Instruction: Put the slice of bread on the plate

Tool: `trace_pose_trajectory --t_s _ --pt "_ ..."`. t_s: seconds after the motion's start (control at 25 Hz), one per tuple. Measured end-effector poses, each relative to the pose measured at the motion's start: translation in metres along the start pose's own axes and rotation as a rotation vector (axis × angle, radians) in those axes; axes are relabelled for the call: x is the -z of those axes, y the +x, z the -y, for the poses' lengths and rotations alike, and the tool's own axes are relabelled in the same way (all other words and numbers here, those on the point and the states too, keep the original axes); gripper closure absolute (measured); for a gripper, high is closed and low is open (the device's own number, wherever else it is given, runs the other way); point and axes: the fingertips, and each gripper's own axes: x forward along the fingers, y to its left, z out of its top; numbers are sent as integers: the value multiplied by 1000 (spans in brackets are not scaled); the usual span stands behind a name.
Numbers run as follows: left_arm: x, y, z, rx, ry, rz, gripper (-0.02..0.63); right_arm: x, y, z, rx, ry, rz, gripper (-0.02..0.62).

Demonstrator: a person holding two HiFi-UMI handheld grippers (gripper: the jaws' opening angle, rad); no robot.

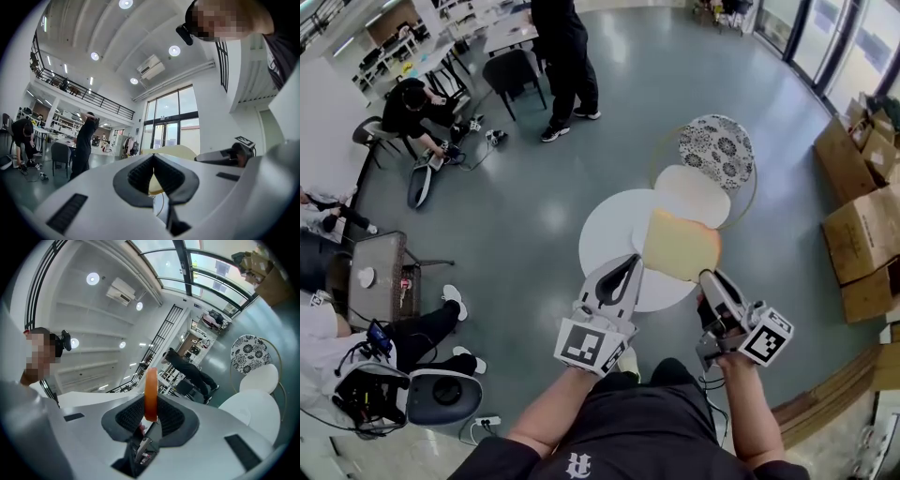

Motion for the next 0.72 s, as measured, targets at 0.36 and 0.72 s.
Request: trace_pose_trajectory --t_s 0.36,0.72 --pt "35 30 -41 9 -21 -23 598 14 39 44 31 23 -24 508" --pt "88 68 -65 13 -17 -31 598 29 60 120 55 58 -63 508"
